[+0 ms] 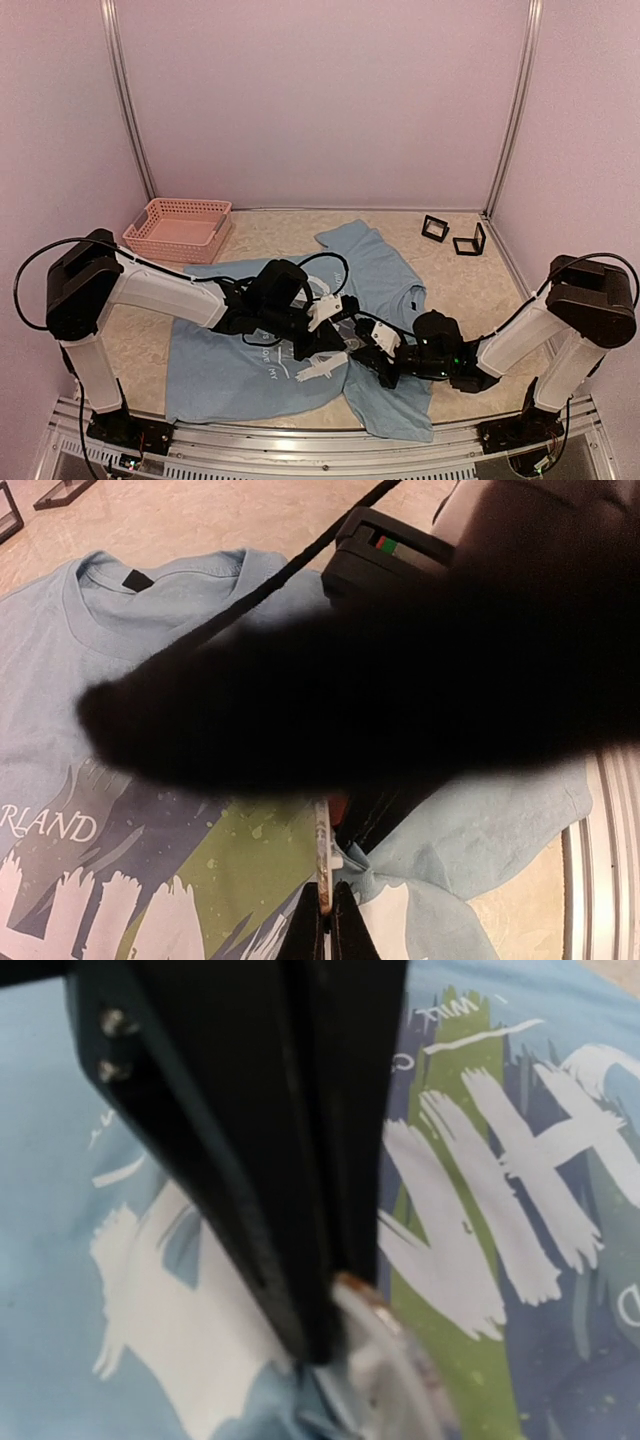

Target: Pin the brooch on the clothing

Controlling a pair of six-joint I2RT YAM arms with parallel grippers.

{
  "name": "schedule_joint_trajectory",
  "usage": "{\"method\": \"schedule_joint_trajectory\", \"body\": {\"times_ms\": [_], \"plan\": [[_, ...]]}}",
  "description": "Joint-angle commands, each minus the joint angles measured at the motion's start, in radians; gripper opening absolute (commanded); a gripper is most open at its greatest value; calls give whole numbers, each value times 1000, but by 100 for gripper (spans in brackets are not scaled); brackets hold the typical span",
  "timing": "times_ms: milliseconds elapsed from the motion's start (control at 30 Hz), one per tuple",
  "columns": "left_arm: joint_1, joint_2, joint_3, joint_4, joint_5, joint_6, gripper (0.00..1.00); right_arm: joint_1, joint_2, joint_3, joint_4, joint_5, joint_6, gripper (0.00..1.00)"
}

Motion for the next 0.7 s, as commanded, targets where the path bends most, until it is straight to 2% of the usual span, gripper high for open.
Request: {"method": "schedule_joint_trajectory", "body": {"times_ms": [0, 333, 533, 633, 667], "plan": [[-9, -52, -10, -47, 65, 38, 0, -24, -19, 27, -69, 25, 26, 0], [-15, -63, -5, -72, 99, 53, 0, -75, -36, 34, -121, -20, 62, 0], [-19, -65, 3, -80, 100, 57, 0, -86, -27, 50, -144, -59, 46, 0], [-20, -68, -2, -81, 87, 60, 0, -96, -48, 34, -159, -110, -14, 0], [-20, -68, -3, -80, 82, 59, 0, -97, -75, 23, -154, -132, -32, 10]]}}
